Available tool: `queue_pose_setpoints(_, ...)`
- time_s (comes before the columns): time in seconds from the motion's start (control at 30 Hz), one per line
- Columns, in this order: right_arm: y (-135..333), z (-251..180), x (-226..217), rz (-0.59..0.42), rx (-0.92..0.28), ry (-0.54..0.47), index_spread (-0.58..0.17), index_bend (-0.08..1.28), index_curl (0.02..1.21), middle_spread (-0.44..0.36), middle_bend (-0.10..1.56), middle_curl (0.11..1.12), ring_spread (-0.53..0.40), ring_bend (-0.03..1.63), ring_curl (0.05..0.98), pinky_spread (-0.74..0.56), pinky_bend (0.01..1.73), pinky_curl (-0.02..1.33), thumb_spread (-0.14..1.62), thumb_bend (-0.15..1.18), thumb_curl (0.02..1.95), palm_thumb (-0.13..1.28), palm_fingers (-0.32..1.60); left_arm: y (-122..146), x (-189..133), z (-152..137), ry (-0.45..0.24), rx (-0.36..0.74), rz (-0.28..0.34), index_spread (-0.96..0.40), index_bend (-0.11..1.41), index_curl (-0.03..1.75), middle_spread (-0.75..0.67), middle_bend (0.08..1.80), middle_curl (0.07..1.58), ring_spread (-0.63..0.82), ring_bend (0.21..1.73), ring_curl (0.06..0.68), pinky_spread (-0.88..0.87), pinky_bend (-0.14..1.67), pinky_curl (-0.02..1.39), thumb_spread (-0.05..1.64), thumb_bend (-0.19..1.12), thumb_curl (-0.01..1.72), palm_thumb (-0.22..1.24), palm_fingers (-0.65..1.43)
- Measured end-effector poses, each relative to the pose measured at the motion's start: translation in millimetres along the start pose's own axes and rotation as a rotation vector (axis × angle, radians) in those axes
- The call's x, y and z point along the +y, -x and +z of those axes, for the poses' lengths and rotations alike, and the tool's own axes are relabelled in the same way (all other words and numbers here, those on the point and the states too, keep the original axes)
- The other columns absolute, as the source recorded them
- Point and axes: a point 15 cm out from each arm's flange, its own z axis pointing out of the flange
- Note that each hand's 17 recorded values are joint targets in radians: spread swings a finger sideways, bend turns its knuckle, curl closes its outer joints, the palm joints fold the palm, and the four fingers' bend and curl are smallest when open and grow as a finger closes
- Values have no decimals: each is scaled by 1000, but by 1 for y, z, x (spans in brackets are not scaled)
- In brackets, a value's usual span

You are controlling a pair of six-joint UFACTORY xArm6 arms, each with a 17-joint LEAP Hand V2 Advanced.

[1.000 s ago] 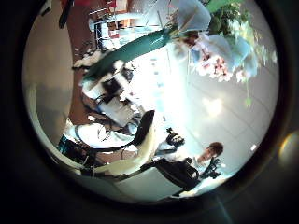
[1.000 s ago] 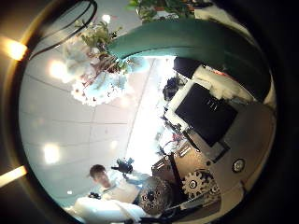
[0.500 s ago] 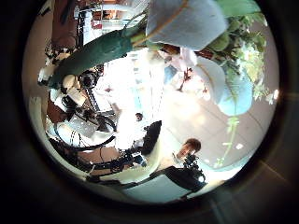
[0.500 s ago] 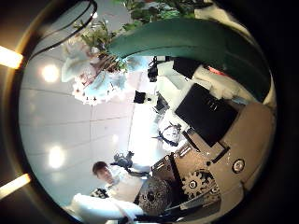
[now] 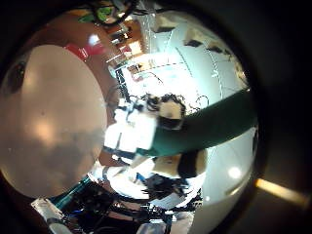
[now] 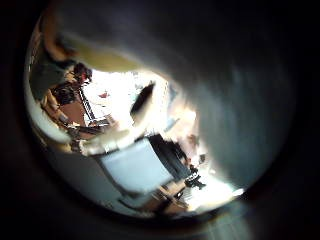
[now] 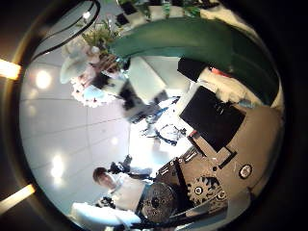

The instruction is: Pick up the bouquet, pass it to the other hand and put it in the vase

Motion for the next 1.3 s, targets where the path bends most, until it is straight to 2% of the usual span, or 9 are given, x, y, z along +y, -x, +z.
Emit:
queue_pose_setpoints(0.1,-8,-1,-3,6,30,-11,-230,1185,923,-130,1399,789,-185,1469,686,-215,1297,768,879,-6,1194,1087,1131,4,3,8,39,0,-45,-164,193,457,-229,768,681,-294,1004,347,-224,644,411,941,43,403,618,1121)
queue_pose_setpoints(0.23,-10,-3,-6,13,38,-24,-231,1183,923,-130,1401,788,-186,1469,688,-218,1295,781,882,-9,1197,1081,1129,7,2,12,53,26,-63,-314,341,572,-344,848,779,-401,1210,451,-405,1009,564,914,133,489,879,1306)
queue_pose_setpoints(0.43,-16,-15,-18,37,53,-100,-242,1101,905,-139,1341,772,-192,1442,673,-250,1277,768,928,-52,1086,857,1066,3,-4,8,14,77,-20,-493,629,777,-455,991,887,-425,1389,530,-485,1217,684,948,174,580,1015,1174)
queue_pose_setpoints(0.6,-28,-13,-14,110,-40,-160,-309,748,835,-165,1130,705,-224,1393,624,-398,1246,701,999,-33,925,780,814,-14,-16,-11,-53,42,53,-578,722,905,-499,1059,944,-418,1471,560,-511,1276,746,983,181,640,1050,1092)
queue_pose_setpoints(0.63,-32,-11,-12,129,-64,-178,-322,621,798,-168,1101,695,-235,1385,614,-424,1264,690,1007,-31,900,775,729,-20,-19,-16,-74,26,77,-591,730,926,-505,1067,952,-416,1480,564,-515,1282,755,992,179,650,1049,1081)
queue_pose_setpoints(0.8,-40,-24,-6,159,-72,-275,-381,376,700,-187,916,635,-260,1311,557,-480,1280,634,1021,-26,804,766,560,-53,-35,-47,-176,-67,183,-640,737,1018,-526,1091,981,-404,1508,570,-532,1296,795,1017,167,695,1052,1052)
queue_pose_setpoints(0.9,-44,-29,-7,161,-71,-289,-397,346,667,-174,795,594,-249,1219,524,-402,1225,622,1023,-28,757,755,349,-73,-42,-70,-238,-122,240,-662,728,1065,-534,1096,993,-401,1522,571,-540,1293,815,1026,160,721,1056,1041)
queue_pose_setpoints(1.07,-43,-31,-9,154,-67,-289,-408,324,599,-113,649,519,-153,1026,443,-134,1098,585,1015,-31,687,731,79,-92,-57,-100,-305,-183,293,-690,706,1131,-542,1104,1007,-397,1533,571,-551,1279,848,1037,146,759,1059,1033)
queue_pose_setpoints(1.3,-47,-33,-13,170,-77,-285,-394,235,492,-45,513,436,-4,857,347,213,994,496,1004,-29,621,717,9,-105,-94,-136,-419,-271,354,-718,674,1203,-549,1100,1020,-393,1542,566,-560,1257,889,1058,131,801,1064,1030)
